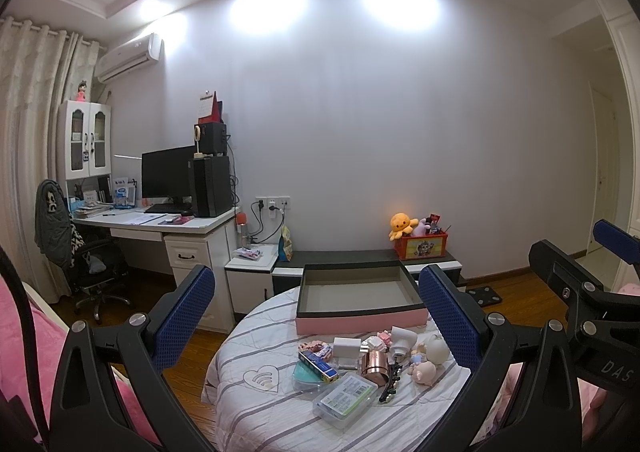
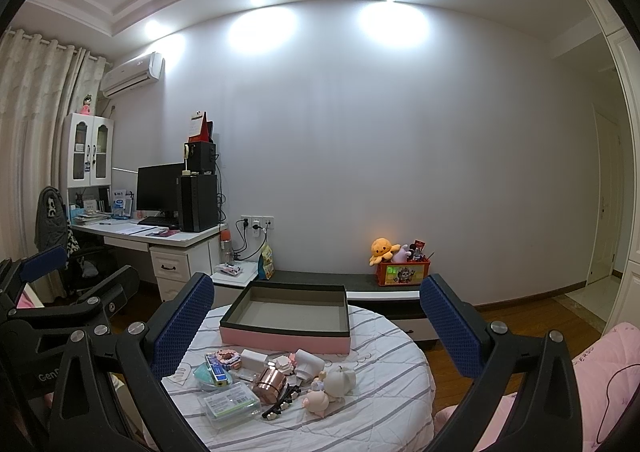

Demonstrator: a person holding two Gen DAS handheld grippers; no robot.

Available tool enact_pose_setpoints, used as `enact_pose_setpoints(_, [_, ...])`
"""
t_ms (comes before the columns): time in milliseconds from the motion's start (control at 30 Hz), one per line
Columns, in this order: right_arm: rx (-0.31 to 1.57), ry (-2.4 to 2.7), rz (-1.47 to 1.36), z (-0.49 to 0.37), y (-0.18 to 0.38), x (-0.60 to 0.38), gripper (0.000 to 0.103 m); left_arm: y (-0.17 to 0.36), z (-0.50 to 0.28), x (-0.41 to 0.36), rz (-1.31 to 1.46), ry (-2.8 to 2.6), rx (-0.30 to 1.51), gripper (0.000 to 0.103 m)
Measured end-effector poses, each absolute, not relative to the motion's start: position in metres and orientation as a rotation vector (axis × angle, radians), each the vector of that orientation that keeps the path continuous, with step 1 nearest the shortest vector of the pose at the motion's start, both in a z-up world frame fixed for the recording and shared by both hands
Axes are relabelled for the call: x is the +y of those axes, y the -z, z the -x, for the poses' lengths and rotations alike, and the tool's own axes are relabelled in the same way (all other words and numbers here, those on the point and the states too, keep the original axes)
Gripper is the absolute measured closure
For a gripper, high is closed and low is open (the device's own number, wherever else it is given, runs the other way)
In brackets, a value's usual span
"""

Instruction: Organize rigid objects

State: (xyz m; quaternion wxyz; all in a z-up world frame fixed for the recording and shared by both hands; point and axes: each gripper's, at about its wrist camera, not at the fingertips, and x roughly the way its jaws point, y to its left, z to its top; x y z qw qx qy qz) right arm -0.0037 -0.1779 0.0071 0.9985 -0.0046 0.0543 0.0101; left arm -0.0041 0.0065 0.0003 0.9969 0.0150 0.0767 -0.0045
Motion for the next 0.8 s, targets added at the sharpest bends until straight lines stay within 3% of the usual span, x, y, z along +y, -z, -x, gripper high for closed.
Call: enact_pose_setpoints(800, [0.111, -0.019, 0.009, 0.0063, -0.008, -0.1768, 0.0, -0.0026, 0.0076, 0.0114, -0.031, 0.012, 0.16, 0.0])
